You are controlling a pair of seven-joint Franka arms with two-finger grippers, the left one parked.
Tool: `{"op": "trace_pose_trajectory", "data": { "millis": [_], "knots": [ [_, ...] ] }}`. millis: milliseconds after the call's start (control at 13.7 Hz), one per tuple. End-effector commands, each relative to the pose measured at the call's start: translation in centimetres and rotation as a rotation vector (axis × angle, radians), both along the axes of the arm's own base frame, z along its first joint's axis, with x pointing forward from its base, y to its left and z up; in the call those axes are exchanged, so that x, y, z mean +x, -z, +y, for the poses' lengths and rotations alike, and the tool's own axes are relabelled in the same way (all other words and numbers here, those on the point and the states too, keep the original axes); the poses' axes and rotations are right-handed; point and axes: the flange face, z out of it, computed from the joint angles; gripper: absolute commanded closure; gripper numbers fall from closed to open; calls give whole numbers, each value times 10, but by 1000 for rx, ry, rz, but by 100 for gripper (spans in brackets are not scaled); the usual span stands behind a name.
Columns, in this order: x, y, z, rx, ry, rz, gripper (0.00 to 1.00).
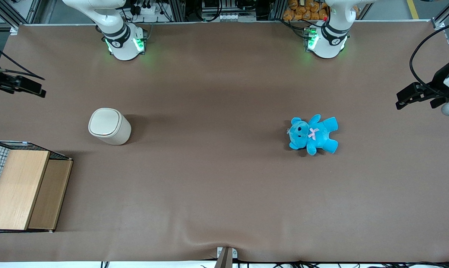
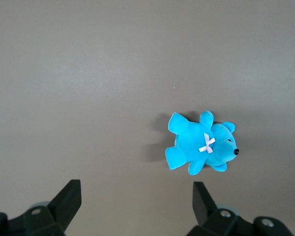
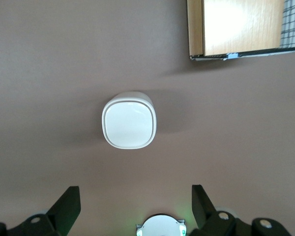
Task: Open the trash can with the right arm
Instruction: 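Move the right gripper over to the white trash can's lid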
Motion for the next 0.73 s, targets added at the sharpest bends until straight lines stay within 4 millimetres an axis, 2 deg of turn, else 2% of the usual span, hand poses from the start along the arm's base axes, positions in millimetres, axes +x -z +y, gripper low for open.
{"op": "trace_pose_trajectory", "data": {
  "millis": [0, 146, 365, 510, 656],
  "knots": [
    [-6, 30, -1, 22, 9, 33, 0],
    [-13, 54, -1, 32, 16, 42, 1],
    [-29, 89, -3, 42, 29, 26, 45],
    [-37, 118, -7, 43, 44, 7, 71],
    [-42, 141, -7, 43, 49, 16, 89]
  ]
}}
